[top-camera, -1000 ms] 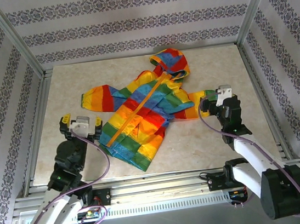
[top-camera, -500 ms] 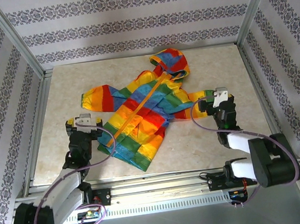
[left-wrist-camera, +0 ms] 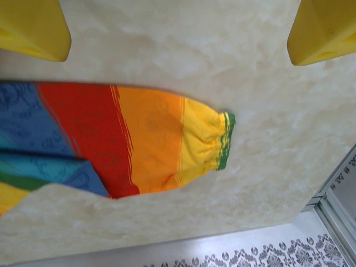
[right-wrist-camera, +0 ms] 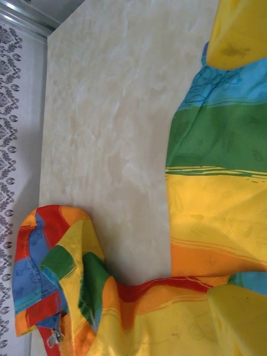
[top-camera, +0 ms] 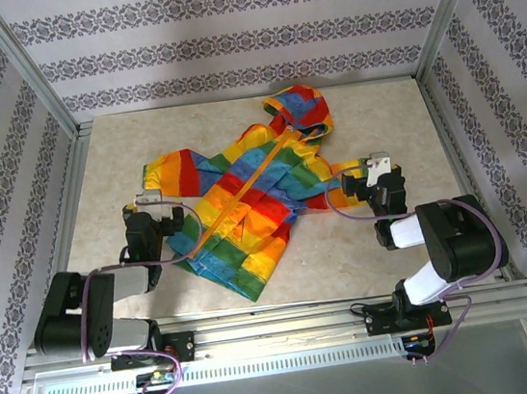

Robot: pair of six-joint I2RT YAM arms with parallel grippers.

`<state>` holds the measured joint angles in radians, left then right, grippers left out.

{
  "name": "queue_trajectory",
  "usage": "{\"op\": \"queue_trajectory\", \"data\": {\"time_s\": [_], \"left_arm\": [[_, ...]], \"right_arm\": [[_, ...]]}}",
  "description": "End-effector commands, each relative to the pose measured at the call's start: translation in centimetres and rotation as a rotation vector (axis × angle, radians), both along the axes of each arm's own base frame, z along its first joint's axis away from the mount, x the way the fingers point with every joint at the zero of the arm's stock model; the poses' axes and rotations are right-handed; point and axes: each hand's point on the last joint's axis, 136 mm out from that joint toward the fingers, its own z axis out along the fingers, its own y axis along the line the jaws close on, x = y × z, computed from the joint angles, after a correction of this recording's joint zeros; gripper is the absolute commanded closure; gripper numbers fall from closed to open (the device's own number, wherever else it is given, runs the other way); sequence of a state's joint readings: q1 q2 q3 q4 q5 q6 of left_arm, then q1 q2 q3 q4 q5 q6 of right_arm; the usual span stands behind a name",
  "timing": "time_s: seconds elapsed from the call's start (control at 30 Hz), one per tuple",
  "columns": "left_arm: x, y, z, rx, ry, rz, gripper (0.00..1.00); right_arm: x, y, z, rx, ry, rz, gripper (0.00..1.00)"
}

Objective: Zip up the jacket

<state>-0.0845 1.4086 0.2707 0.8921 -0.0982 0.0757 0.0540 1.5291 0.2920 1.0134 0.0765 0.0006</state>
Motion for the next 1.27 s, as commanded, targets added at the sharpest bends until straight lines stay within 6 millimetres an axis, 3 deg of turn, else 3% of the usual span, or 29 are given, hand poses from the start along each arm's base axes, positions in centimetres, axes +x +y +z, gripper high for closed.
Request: {"op": "queue_trajectory", "data": {"time_s": [0.0, 0.03, 0.23, 0.43, 1.23], "left_arm": [[1.8, -0.1, 1.0, -0.057, -0.073, -0.028, 0.0], [2.0, -0.1, 0.5, -0.061, -0.067, -0.029, 0.0], [2.8, 0.0, -0.8, -0.072, -0.018, -0.034, 0.0], [3.4, 1.2, -1.0, -0.1, 0.009, 0.015, 0.0], [3.4, 1.2, -1.0, -0.099, 0.008, 0.017, 0.0]], "right_arm": [[1.1, -0.1, 0.8, 0.015, -0.011, 0.008, 0.02], [1.7, -0.4, 1.6, 0.022, -0.025, -0.008, 0.02], [1.9, -0.7, 1.7, 0.04, -0.025, -0.013, 0.02], [1.9, -0.7, 1.7, 0.039, -0.025, -0.011, 0.02], [1.9, -0.8, 1.6, 0.042, -0.022, -0.012, 0.02]]}}
